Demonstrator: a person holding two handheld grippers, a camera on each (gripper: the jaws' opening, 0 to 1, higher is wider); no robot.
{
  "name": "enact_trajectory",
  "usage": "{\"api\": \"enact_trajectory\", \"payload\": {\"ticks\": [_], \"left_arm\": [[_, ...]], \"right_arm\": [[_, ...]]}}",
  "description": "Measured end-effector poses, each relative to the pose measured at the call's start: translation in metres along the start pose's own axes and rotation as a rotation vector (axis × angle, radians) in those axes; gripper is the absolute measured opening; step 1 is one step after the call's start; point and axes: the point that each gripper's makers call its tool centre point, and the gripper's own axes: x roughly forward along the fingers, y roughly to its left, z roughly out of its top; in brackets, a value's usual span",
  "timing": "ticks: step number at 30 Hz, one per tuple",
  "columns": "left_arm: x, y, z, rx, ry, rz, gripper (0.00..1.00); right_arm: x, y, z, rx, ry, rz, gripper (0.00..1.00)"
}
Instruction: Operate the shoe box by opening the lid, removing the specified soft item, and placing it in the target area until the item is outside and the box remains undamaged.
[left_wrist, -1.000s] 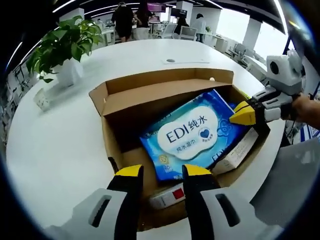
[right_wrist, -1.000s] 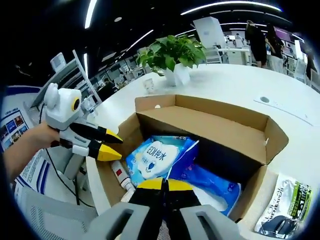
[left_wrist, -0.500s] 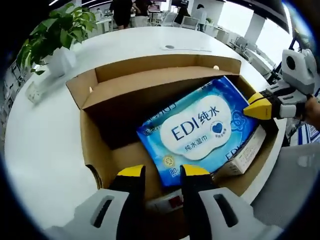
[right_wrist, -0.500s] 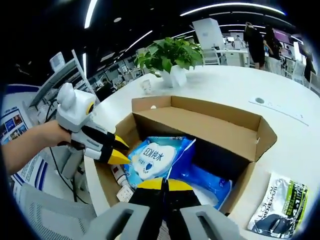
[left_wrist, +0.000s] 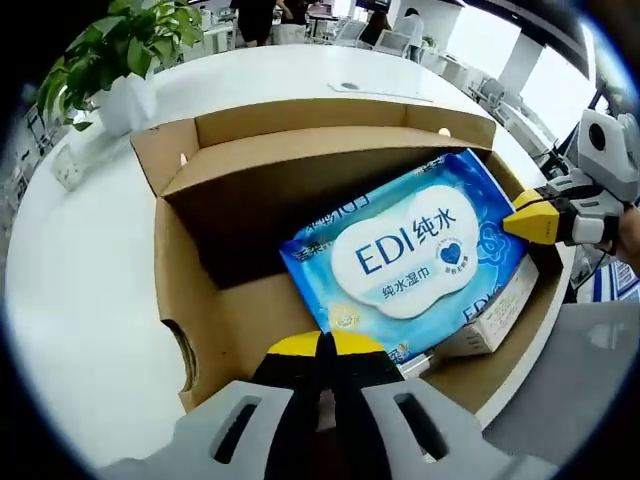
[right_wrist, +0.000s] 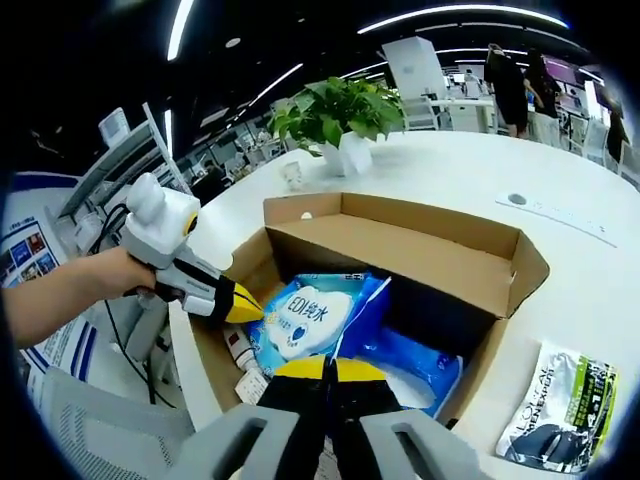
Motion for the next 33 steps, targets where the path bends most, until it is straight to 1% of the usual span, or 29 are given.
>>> {"api": "enact_trajectory", "payload": {"ticks": [3,5,8,10,13,18,21,23,24,26,28,33], "left_arm": [[0.001,0.000,0.000,-0.010,-0.001,-0.004,0.00],[0.001,0.000,-0.001,0.000,0.004,-0.006,0.01],[0.003,-0.001,-0.001,0.007,0.016,-0.008,0.05],[0.004,0.001,-0.001,0.010,0.015,0.002,0.10],[0.006,-0.001,0.000,-0.017,0.011,-0.023,0.10],[0.009,-0.005,0.001,-0.039,0.014,-0.050,0.09],[0.010,-0.005,0.001,-0.046,0.025,-0.053,0.09],[0.011,-0.005,0.001,-0.047,0.028,-0.051,0.07],[0.012,-0.005,0.001,-0.047,0.023,-0.044,0.04],[0.012,-0.007,0.002,-0.032,0.016,-0.037,0.01],[0.012,-0.007,0.003,-0.006,0.012,-0.023,0.00],[0.007,-0.005,0.005,-0.024,-0.007,-0.020,0.00]], "right_arm": [[0.000,0.000,0.000,0.007,-0.002,0.001,0.00],[0.000,0.000,0.000,0.006,-0.002,0.000,0.00],[0.000,-0.001,0.000,0.010,-0.003,0.000,0.00],[0.000,-0.001,0.000,0.009,-0.004,0.000,0.00],[0.001,-0.001,0.000,0.011,-0.005,0.000,0.00],[0.001,-0.001,0.000,0.020,-0.007,0.003,0.00],[0.001,-0.001,0.000,0.032,-0.007,0.008,0.00],[0.001,-0.001,0.000,0.038,-0.008,0.009,0.00],[0.001,-0.001,0.000,0.037,-0.008,0.009,0.00],[0.001,0.000,0.000,0.036,-0.009,0.008,0.00],[0.000,0.000,-0.001,0.038,-0.010,0.007,0.00],[0.000,0.000,0.000,0.038,-0.011,0.004,0.00]]}}
